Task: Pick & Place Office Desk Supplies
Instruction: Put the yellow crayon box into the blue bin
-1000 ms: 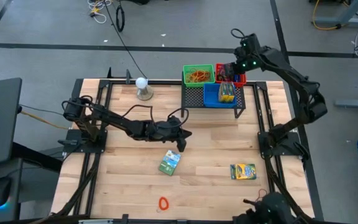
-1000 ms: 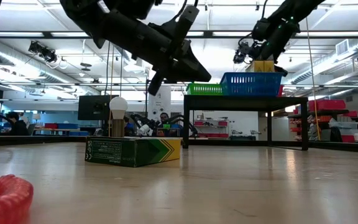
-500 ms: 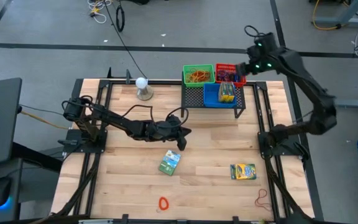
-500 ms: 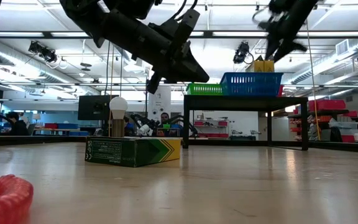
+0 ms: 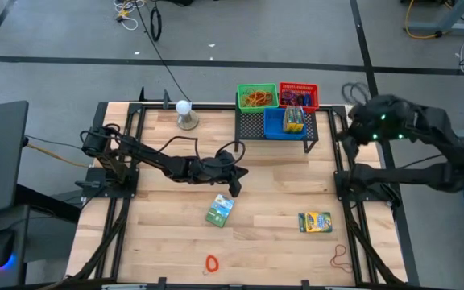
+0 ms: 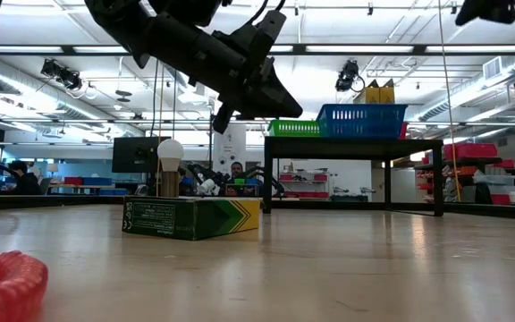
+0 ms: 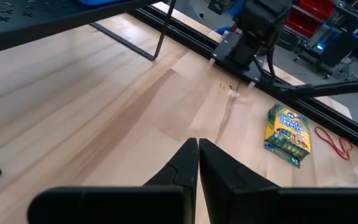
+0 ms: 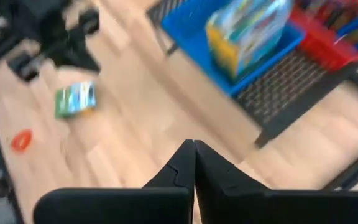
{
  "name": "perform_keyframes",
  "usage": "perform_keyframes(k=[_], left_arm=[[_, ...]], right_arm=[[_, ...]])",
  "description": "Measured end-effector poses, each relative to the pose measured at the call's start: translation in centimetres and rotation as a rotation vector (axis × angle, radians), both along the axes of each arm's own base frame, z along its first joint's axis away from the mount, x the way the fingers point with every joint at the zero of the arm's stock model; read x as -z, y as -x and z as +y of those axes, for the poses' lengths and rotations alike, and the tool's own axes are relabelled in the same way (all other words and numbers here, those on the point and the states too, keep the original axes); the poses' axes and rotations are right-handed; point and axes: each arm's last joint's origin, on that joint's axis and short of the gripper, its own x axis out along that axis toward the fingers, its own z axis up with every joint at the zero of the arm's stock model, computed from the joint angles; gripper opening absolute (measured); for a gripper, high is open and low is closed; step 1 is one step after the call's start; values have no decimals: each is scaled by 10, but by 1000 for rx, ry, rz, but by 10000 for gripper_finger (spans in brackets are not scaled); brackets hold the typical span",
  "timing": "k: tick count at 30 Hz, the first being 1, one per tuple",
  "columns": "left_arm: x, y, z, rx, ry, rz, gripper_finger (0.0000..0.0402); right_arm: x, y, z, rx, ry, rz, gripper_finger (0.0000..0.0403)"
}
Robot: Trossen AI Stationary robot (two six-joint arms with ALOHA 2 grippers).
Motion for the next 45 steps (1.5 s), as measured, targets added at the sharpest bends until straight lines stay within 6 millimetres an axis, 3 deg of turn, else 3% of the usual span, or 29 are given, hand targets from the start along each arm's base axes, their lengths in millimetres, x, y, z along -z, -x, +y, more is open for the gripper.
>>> perform_keyframes(k=[5, 13, 21, 25, 30, 38, 45], left_arm=[[4, 2, -3, 24, 34, 38, 20], [20, 17, -38, 120, 181, 301, 13], [-1, 31, -81, -17, 354, 553, 32], [-11, 40, -95, -149, 477, 603, 71], [-11, 46, -110, -244, 646, 590, 147], [0, 45, -112, -340, 687, 586, 275], [16, 33, -104, -389, 683, 588, 306]], right_arm=[[27, -13, 9, -104, -47, 60, 5], [64, -67, 24, -352, 7, -96, 4], [90, -87, 36, -469, 55, -162, 5], [94, -88, 36, -498, 88, -162, 6], [93, -89, 36, -545, 144, -166, 6], [93, -89, 36, -612, 217, -158, 6], [93, -89, 36, -639, 247, -154, 7]])
